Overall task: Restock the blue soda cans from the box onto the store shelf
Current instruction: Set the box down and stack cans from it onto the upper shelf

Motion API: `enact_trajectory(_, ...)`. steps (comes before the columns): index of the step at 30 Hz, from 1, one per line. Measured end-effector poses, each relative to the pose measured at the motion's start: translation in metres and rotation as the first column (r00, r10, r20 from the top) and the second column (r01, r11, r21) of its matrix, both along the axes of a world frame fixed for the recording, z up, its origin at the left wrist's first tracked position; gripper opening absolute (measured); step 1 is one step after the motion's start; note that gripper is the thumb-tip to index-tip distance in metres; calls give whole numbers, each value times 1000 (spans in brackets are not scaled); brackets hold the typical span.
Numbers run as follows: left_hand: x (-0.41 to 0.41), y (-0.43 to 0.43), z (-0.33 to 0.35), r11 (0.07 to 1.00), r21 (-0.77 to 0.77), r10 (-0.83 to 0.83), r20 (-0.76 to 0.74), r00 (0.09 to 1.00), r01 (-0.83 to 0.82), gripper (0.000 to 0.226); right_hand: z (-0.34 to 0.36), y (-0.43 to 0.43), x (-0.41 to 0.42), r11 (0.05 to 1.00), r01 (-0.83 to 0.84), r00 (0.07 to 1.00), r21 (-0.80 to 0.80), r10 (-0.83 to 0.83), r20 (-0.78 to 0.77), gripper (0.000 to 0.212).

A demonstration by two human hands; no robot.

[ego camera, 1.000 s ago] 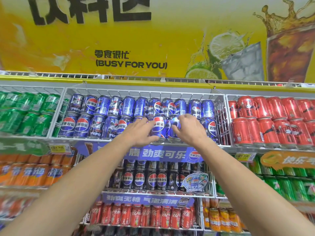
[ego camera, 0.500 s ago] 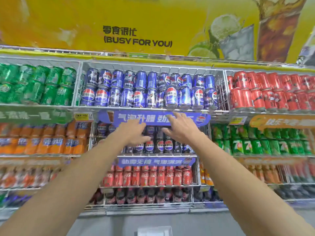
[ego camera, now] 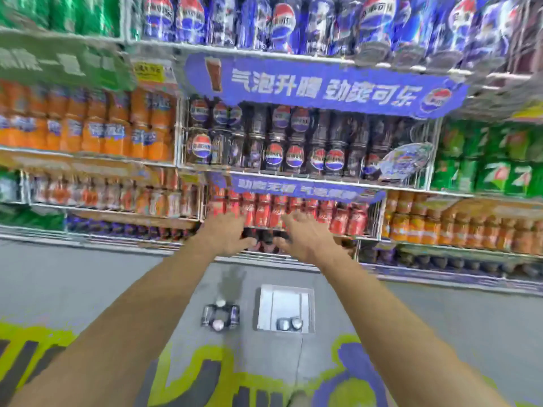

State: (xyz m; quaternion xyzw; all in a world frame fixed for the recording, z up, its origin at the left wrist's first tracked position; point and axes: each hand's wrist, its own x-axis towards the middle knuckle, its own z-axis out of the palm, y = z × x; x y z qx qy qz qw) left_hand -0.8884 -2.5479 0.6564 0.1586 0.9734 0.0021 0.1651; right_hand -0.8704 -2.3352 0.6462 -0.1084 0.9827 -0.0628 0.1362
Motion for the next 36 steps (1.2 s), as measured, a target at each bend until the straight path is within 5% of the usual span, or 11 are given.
enact_trajectory(4, 14, 40, -124, 999, 48, 0, 173, 985, -9, 63, -123, 38, 18, 999, 42, 980, 2, -42, 196, 69)
enact_trajectory(9, 55, 77, -314, 991, 133, -12, 213, 977, -17, 92, -307, 75, 54, 994, 100, 916, 49, -111, 384, 68)
enact_trajectory(14, 62, 91, -516, 995, 92, -66, 282, 957, 41, 93, -498, 85, 71, 986, 144, 879, 81, -165, 447, 70)
enact_trajectory(18, 48, 105, -662, 991, 107, -112, 265, 958, 86, 78, -634, 98, 63, 984, 161, 869, 76, -178, 462, 106)
enact_trajectory(20, 41, 115, -715, 991, 89, -124, 261, 957, 104, 77, -686, 107, 55, 978, 194, 869, 75, -207, 449, 87)
enact_trajectory(28, 48, 137, -856, 963, 248, -160, 195, 968, 109, 56, -777, 131, 51, 977, 213, 867, -9, -185, 463, 64)
enact_trajectory(36, 49, 142, -859, 926, 312, -253, 96, 963, 212, 78, -797, 138, 54, 989, 141, 871, -51, -99, 481, 60)
